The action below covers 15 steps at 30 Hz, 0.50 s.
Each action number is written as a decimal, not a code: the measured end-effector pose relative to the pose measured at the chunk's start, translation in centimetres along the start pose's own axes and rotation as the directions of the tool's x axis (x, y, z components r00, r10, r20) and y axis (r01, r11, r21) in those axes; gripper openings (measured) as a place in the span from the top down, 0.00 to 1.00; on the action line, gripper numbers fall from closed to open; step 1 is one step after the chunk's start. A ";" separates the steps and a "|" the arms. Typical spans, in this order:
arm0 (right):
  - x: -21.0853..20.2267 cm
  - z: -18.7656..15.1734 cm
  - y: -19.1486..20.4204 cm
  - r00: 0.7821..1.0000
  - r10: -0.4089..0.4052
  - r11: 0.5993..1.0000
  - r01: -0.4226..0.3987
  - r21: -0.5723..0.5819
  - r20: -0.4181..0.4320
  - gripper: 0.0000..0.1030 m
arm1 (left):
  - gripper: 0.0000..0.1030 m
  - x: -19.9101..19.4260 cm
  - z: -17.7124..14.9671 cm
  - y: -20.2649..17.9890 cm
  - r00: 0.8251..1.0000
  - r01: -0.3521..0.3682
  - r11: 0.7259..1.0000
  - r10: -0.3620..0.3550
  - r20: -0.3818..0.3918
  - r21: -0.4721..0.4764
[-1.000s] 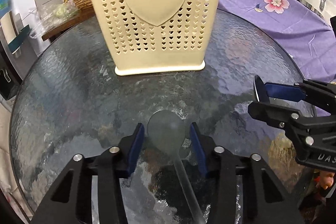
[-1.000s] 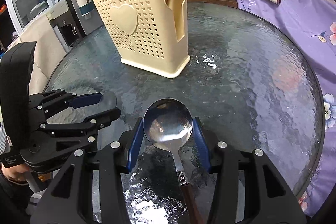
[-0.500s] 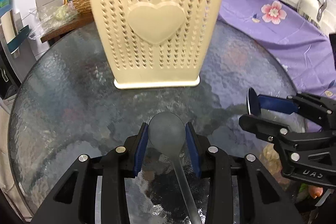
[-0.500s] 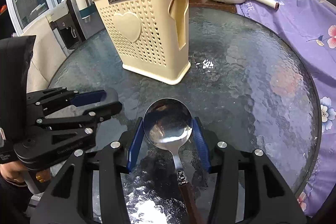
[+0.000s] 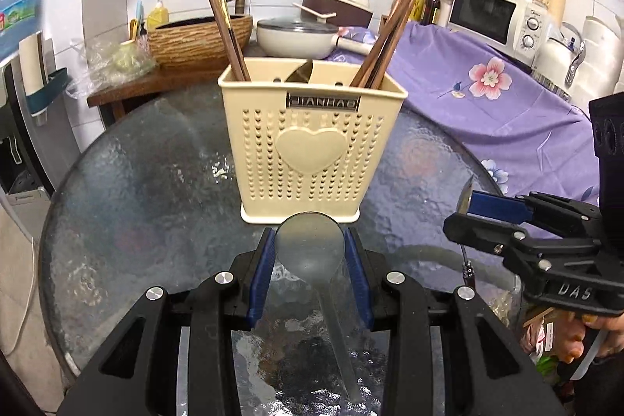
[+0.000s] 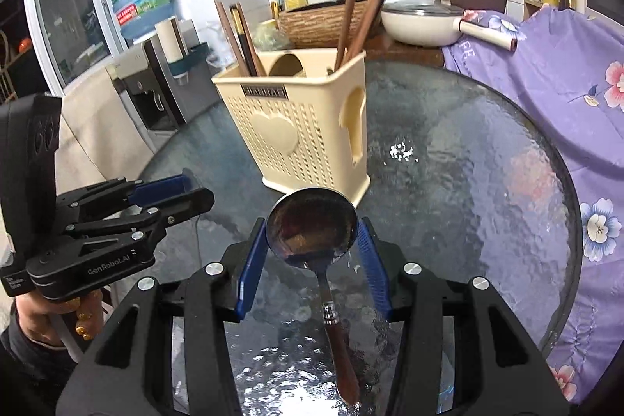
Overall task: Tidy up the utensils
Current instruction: 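Lift the steel spoon and carry it over the cream holder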
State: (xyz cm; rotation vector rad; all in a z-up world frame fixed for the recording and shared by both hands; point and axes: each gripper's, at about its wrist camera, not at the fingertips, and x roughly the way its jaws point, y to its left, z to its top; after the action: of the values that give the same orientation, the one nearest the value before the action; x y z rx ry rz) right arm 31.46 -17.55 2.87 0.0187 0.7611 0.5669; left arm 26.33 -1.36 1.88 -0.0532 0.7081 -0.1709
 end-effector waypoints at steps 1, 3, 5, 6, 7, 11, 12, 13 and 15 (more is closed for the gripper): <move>-0.3 0.2 0.0 1.000 0.005 1.000 -0.005 0.005 0.005 0.54 | 0.66 -0.2 0.1 0.0 1.000 0.004 1.000 -0.004 0.004 0.000; -0.7 0.6 0.0 1.000 0.014 1.000 -0.014 0.011 0.011 0.54 | 0.66 -0.5 0.2 -0.1 1.000 0.009 1.000 -0.009 0.010 -0.002; -1.1 0.9 0.1 1.000 0.015 1.000 -0.015 0.007 0.018 0.54 | 0.66 -0.8 0.2 -0.1 1.000 0.009 1.000 -0.009 0.018 0.002; -1.3 1.0 0.2 1.000 0.014 1.000 -0.014 0.005 0.020 0.54 | 0.66 -1.0 0.3 -0.2 1.000 0.011 1.000 -0.011 0.023 0.005; -1.5 1.2 0.3 1.000 0.015 1.000 -0.015 0.004 0.023 0.54 | 0.66 -1.2 0.3 -0.2 1.000 0.014 1.000 -0.014 0.026 0.007; -1.9 1.6 0.6 0.999 0.033 0.999 -0.034 0.013 0.029 0.54 | 0.66 -1.9 0.8 -0.5 0.999 0.020 1.000 -0.021 0.042 0.017; -2.0 1.7 0.7 0.999 0.036 0.999 -0.037 0.015 0.030 0.54 | 0.66 -2.1 0.8 -0.5 0.999 0.019 1.000 -0.020 0.046 0.020; -2.1 1.8 0.8 0.999 0.036 0.999 -0.037 0.012 0.032 0.54 | 0.66 -2.2 0.9 -0.5 0.999 0.017 1.000 -0.018 0.050 0.022; -2.2 2.1 1.1 0.999 0.033 0.999 -0.033 0.002 0.036 0.54 | 0.66 -2.5 1.1 -0.6 0.998 0.014 1.000 -0.015 0.057 0.028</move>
State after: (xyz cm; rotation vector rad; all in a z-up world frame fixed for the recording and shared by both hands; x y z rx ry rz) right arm 31.03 -17.32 6.13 0.0444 0.7273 0.5957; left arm 25.13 -1.51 4.40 -0.0367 0.6478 -0.1924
